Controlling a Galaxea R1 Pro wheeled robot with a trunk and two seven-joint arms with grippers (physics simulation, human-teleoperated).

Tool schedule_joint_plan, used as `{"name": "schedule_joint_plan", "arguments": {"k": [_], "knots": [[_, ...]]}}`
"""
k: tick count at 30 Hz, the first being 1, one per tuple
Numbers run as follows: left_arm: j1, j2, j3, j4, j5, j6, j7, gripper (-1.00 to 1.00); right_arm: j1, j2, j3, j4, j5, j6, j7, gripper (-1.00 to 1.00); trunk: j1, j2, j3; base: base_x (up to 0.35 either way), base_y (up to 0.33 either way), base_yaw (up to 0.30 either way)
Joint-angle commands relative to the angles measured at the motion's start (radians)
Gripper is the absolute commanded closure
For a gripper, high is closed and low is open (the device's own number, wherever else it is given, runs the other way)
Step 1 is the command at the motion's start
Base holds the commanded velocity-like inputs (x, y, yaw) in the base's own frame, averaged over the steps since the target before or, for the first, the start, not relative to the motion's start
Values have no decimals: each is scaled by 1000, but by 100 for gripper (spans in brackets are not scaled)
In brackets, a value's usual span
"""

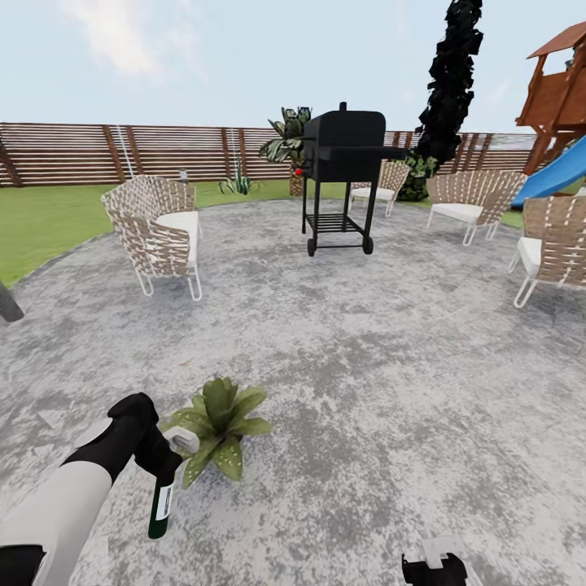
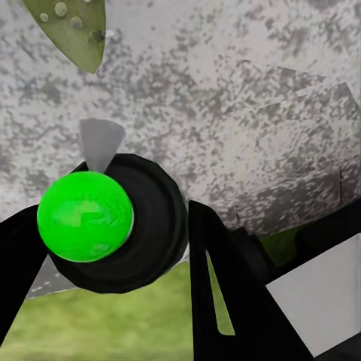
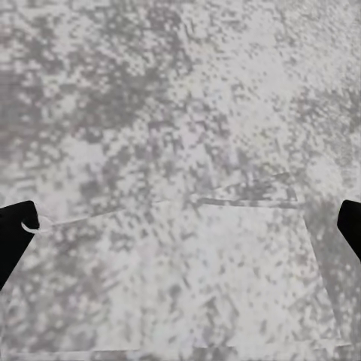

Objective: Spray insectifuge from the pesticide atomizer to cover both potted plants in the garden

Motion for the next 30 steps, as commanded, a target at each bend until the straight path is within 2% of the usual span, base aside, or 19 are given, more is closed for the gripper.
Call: {"name": "schedule_joint_plan", "arguments": {"k": [1, 7, 12, 21, 30], "knots": [[-1, 0, 0, -1, -8, 10, -9, 100, -1, 0, -8, 1, 10, -4, -2, -100, 0, 0, -1, 0, 0, 4], [-1, 0, 2, -2, -7, 10, -9, 100, -1, 0, -8, 1, 11, -4, -2, -100, 0, 0, -1, 66, -86, 109], [-1, 0, 2, -2, -5, 10, -9, 100, -1, 1, -9, 0, 9, -4, -2, -100, 0, 0, -3, 160, -224, 209], [-1, 0, 2, -2, -7, 10, -9, 100, -1, 2, -9, -1, 11, -5, -2, -100, 0, 0, -16, 153, -236, 42], [-1, 0, 2, -2, -10, 10, -9, 100, -1, 2, -10, -1, 11, -5, -2, -100, 0, 0, -25, 28, -266, 206]]}}
